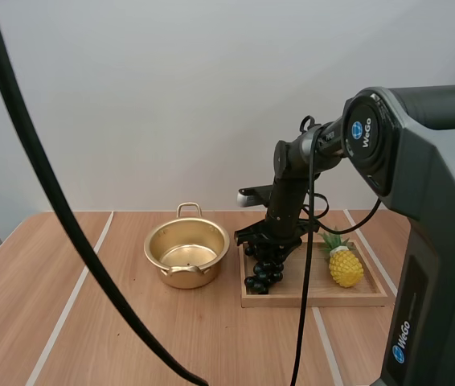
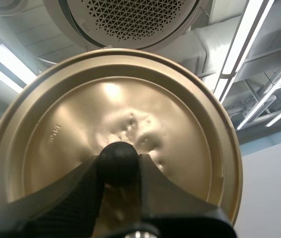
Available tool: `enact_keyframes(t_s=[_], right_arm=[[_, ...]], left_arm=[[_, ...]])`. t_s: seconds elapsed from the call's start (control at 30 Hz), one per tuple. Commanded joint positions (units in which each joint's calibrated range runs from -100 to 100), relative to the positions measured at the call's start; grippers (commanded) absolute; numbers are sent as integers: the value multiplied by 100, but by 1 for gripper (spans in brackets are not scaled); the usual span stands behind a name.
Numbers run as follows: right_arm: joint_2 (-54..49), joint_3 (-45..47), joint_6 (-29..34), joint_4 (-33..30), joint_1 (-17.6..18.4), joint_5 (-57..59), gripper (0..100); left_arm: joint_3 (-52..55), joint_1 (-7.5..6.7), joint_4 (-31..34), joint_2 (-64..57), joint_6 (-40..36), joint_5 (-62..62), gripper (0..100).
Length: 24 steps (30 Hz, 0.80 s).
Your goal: Open the pot, put the grape inside, and close it
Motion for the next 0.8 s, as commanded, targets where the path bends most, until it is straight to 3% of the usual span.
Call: enact_keyframes(t_s=[0.0, 0.47, 0.77], right_arm=[[-59, 40, -34, -64, 4, 0, 0], [-1869, -60, -264, -54, 4, -39, 0], [-2214, -1231, -616, 59, 4, 454, 0]], left_arm=[[-22, 9, 131, 18, -58, -37, 0], [-22, 9, 156, 18, -58, -37, 0], [-22, 9, 168, -10, -58, 59, 0]])
